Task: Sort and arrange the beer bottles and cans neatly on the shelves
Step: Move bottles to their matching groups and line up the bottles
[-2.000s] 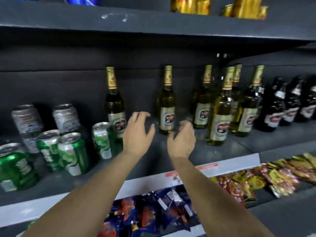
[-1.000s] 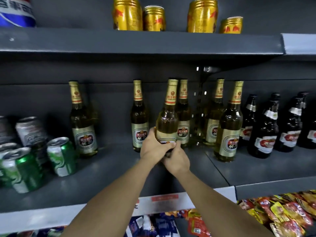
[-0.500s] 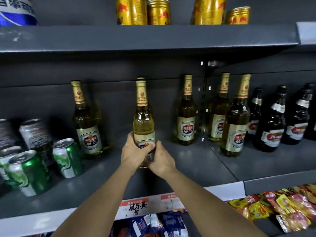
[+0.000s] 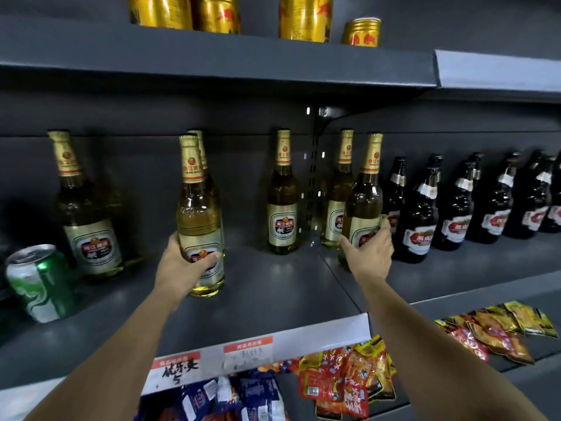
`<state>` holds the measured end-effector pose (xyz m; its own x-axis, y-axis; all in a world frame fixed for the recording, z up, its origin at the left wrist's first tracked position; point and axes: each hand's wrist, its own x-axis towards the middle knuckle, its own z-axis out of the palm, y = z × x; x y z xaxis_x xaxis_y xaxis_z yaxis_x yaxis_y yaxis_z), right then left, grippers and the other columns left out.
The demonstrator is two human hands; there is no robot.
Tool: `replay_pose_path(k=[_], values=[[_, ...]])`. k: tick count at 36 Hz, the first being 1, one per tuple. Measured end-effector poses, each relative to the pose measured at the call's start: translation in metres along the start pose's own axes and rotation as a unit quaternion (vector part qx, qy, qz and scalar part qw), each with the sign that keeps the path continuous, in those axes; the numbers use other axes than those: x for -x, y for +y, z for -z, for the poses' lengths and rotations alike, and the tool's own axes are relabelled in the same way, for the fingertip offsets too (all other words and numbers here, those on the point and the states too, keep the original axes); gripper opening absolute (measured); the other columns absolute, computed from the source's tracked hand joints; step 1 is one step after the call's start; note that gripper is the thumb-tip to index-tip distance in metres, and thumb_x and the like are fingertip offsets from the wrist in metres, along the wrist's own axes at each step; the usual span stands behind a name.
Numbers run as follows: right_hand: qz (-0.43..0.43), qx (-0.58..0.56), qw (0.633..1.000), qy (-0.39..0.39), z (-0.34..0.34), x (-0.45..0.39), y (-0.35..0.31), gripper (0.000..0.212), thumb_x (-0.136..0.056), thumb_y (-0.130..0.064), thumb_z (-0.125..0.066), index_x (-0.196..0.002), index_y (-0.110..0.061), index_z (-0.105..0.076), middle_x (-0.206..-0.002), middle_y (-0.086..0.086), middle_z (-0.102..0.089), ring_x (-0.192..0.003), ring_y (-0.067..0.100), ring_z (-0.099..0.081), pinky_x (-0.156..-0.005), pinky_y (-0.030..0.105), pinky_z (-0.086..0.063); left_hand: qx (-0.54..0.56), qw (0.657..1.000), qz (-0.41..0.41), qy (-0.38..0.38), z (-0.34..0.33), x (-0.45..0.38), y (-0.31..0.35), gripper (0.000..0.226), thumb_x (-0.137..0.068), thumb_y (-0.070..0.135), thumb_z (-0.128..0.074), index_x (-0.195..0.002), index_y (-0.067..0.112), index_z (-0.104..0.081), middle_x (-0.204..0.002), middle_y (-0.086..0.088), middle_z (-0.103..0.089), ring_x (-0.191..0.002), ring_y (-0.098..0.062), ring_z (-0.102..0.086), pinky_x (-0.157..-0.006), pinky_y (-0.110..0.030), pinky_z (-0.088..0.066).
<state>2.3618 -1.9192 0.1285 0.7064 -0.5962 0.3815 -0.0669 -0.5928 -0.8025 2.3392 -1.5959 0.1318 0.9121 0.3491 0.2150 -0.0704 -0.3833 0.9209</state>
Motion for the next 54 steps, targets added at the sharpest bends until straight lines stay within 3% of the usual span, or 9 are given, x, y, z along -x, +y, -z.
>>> replay_pose_path(k=[5,12,25,32,37,42,44,48,54], values=[[-0.068,-0.084,0.992,-0.062,-0.011,-0.017,0.01,0.113,-0.072,-0.03,-0.084,-0.153,-0.023,-0.006,-0.147,0.009,-0.042,-0.135,0.032,-0.04,-0.108,0.052,-0.038,0.019,1.0,0.012,-0.001,-0.003,-0.001,0.002,0.073,-0.07,0.023,-0.086,-0.131,0.023,-0.046,-0.115,-0.001,-0.063,-0.107,-0.023,-0.06,-0.095,-0.043,-0.049],[-0.083,-0.022,0.996,-0.029,-0.008,-0.002,0.003,0.066,-0.072,-0.042,-0.08,-0.117,-0.012,-0.041,-0.11,0.009,-0.059,-0.099,0.033,-0.06,-0.077,0.04,-0.047,0.044,0.999,0.026,-0.001,-0.004,0.0,0.005,0.074,-0.07,0.017,-0.086,-0.132,0.023,-0.046,-0.114,-0.001,-0.063,-0.105,-0.022,-0.061,-0.092,-0.038,-0.049],[0.007,0.009,0.99,-0.144,-0.014,0.054,-0.037,0.075,-0.072,-0.052,-0.078,-0.125,-0.018,-0.037,-0.121,0.004,-0.057,-0.111,0.026,-0.058,-0.089,0.039,-0.048,0.031,0.999,0.013,0.03,-0.011,0.009,0.007,0.079,-0.076,0.02,-0.082,-0.14,0.019,-0.035,-0.127,-0.005,-0.056,-0.117,-0.026,-0.054,-0.098,-0.043,-0.045],[0.036,0.03,0.987,-0.157,-0.027,0.065,-0.051,0.073,-0.075,-0.053,-0.076,-0.124,-0.016,-0.036,-0.122,0.004,-0.056,-0.11,0.026,-0.058,-0.082,0.035,-0.046,-0.047,0.937,-0.12,0.324,-0.03,0.053,0.027,0.068,-0.077,0.046,-0.064,-0.129,0.006,-0.046,-0.11,-0.014,-0.053,-0.104,-0.031,-0.051,-0.089,-0.046,-0.039],[0.039,0.037,0.988,-0.141,-0.039,0.066,-0.051,0.075,-0.071,-0.055,-0.078,-0.12,-0.015,-0.037,-0.118,0.005,-0.055,-0.105,0.028,-0.059,-0.072,0.032,-0.039,0.019,0.964,-0.187,0.19,-0.071,0.068,0.047,0.044,-0.085,0.029,-0.069,-0.122,0.014,-0.05,-0.1,-0.001,-0.055,-0.093,-0.019,-0.056,-0.078,-0.037,-0.05],[0.084,0.03,0.983,-0.161,-0.043,0.059,-0.039,0.056,-0.082,-0.04,-0.07,-0.119,-0.016,-0.036,-0.119,0.005,-0.055,-0.109,0.028,-0.058,-0.075,0.031,-0.039,0.027,0.996,-0.053,-0.065,-0.116,0.052,0.064,0.099,-0.068,0.056,-0.078,-0.147,0.029,-0.024,-0.138,0.002,-0.047,-0.126,-0.018,-0.048,-0.1,-0.044,-0.047],[0.12,-0.013,0.966,-0.23,-0.038,0.051,-0.028,0.073,-0.078,-0.04,-0.072,-0.135,-0.021,-0.031,-0.129,0.002,-0.051,-0.117,0.025,-0.053,-0.089,0.036,-0.046,0.033,0.991,-0.036,-0.122,-0.13,0.046,0.072,0.112,-0.055,0.061,-0.082,-0.146,0.036,-0.021,-0.138,0.004,-0.048,-0.126,-0.018,-0.049,-0.103,-0.045,-0.046],[0.203,0.11,0.919,-0.32,-0.019,0.029,0.002,0.103,-0.077,-0.031,-0.072,-0.154,-0.02,-0.004,-0.156,0.004,-0.023,-0.143,0.026,-0.023,-0.117,0.042,-0.022,-0.014,0.996,-0.042,-0.08,-0.15,0.036,0.07,0.09,-0.064,0.04,-0.087,-0.135,0.027,-0.033,-0.127,0.002,-0.056,-0.118,-0.02,-0.056,-0.097,-0.044,-0.049],[0.098,-0.003,0.992,-0.081,-0.014,-0.019,0.007,0.07,-0.081,-0.022,-0.066,-0.142,-0.01,-0.033,-0.136,0.009,-0.049,-0.126,0.031,-0.042,-0.1,0.041,-0.035,-0.02,0.997,-0.05,-0.05,-0.155,0.035,0.063,0.074,-0.068,0.036,-0.085,-0.126,0.031,-0.039,-0.12,0.006,-0.058,-0.11,-0.018,-0.059,-0.091,-0.041,-0.052]])
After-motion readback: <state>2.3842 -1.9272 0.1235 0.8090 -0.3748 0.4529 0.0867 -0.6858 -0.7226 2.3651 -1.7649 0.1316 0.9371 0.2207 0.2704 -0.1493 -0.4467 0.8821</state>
